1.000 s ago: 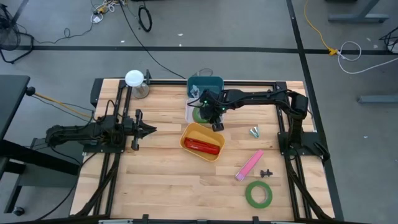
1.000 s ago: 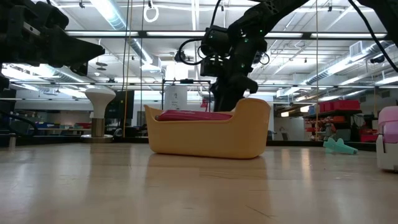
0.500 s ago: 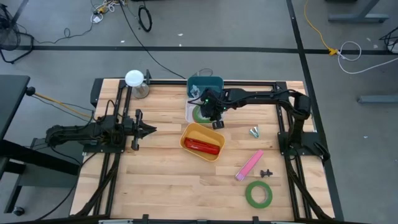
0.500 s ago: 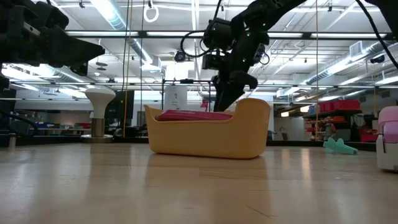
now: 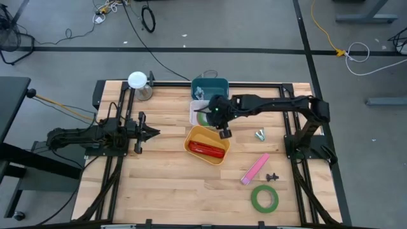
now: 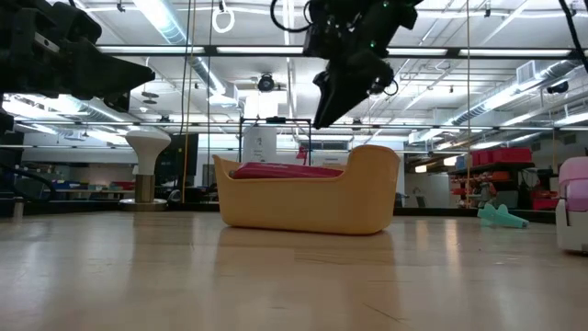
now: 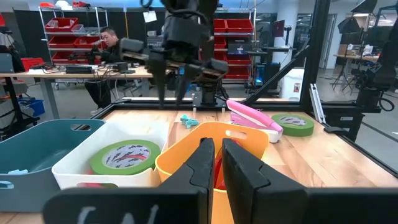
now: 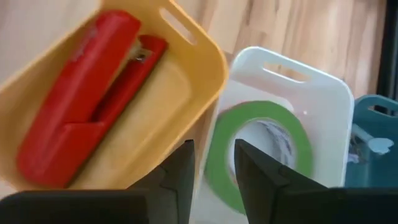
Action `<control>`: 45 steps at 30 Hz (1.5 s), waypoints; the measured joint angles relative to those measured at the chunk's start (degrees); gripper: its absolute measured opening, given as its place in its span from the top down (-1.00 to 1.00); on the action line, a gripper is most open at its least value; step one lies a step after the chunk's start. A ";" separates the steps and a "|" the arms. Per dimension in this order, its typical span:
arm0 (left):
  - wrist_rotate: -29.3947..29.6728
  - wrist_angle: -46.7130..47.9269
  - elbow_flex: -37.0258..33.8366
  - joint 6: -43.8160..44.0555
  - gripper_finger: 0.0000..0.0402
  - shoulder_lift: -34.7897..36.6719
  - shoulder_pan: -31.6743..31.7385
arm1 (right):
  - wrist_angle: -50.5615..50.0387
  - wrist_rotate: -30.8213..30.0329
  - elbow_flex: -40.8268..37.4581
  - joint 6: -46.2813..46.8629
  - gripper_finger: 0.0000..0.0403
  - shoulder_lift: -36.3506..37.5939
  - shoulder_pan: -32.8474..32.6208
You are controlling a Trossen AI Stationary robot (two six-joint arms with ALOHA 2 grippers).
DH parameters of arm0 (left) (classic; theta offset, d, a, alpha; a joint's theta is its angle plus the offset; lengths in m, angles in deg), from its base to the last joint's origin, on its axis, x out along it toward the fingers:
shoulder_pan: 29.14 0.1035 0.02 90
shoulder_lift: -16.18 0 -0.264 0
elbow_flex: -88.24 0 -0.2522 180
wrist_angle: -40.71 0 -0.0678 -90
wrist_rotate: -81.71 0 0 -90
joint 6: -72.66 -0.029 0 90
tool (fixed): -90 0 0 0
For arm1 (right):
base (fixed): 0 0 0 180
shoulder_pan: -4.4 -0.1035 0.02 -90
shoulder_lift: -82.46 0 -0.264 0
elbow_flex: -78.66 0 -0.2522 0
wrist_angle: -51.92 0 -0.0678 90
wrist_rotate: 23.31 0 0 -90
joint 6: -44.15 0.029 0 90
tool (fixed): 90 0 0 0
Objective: Pick and place Stapler, Stapler remover, tape
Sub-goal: Put the pink stapler into the yellow bin
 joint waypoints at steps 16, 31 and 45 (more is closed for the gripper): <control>0.00 0.02 -0.02 0.00 0.82 0.00 0.00 | -1.10 -2.23 0.08 4.89 0.06 4.45 -5.43; 0.00 0.02 -0.02 0.00 0.82 0.00 0.00 | -2.45 -2.01 0.07 5.67 -0.36 6.39 -8.51; 0.00 0.02 0.00 0.00 0.82 0.00 0.02 | -2.21 -2.02 -13.93 5.27 -0.36 16.24 -12.82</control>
